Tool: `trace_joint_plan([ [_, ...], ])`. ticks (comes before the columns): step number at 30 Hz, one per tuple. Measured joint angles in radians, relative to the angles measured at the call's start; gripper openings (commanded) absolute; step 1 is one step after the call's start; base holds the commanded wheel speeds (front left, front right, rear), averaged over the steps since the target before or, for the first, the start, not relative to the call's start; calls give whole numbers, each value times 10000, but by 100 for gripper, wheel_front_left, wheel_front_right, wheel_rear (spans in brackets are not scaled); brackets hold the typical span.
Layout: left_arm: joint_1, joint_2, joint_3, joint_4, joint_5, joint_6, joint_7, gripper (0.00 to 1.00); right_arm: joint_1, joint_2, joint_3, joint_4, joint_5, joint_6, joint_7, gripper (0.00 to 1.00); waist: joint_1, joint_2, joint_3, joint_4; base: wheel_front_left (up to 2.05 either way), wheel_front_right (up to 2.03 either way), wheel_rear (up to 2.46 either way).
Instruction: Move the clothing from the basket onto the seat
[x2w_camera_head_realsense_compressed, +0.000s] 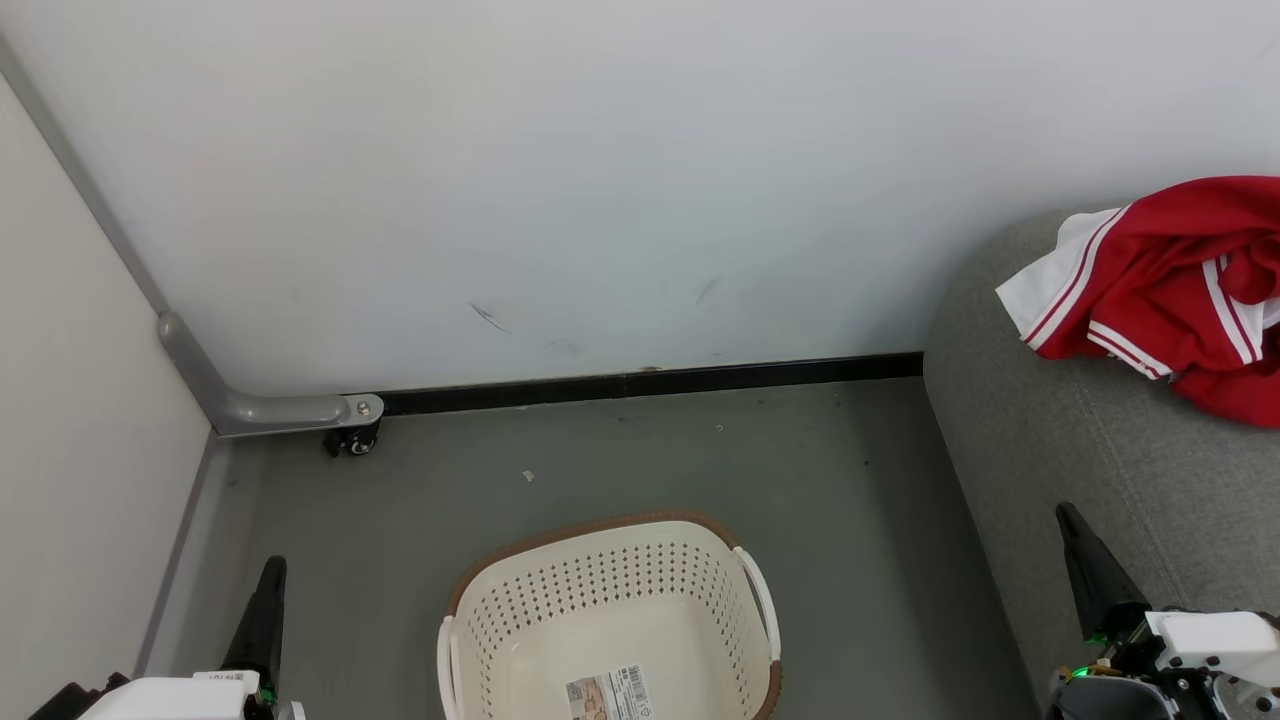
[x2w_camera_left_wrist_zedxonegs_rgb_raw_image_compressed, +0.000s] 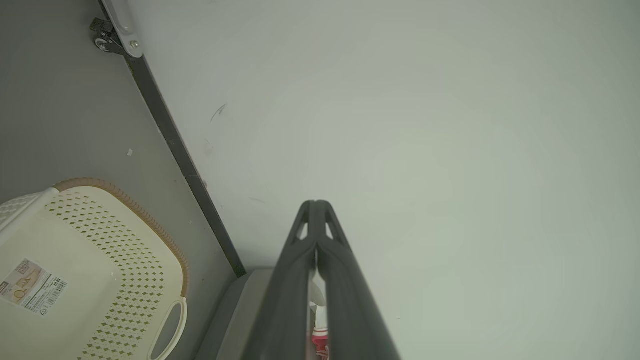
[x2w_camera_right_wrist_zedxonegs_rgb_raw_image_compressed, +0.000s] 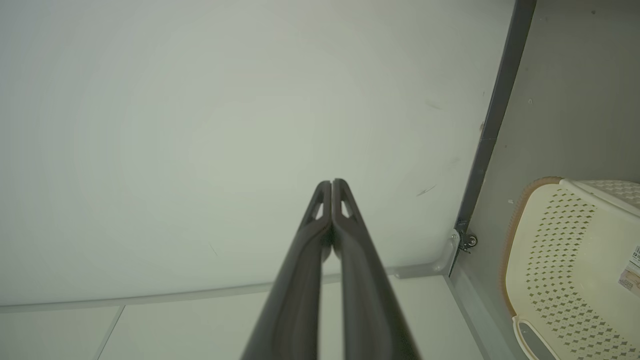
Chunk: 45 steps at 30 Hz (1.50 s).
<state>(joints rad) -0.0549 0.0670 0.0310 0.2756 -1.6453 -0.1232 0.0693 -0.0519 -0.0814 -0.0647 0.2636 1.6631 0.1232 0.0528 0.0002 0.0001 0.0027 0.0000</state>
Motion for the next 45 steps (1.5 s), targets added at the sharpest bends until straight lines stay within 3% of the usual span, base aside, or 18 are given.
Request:
trace_joint_plan([
  [45, -5, -15, 38, 13, 0, -25, 12, 0, 0, 10, -73, 4, -10, 0, 6, 0, -1, -1, 0, 1, 0, 0, 0],
])
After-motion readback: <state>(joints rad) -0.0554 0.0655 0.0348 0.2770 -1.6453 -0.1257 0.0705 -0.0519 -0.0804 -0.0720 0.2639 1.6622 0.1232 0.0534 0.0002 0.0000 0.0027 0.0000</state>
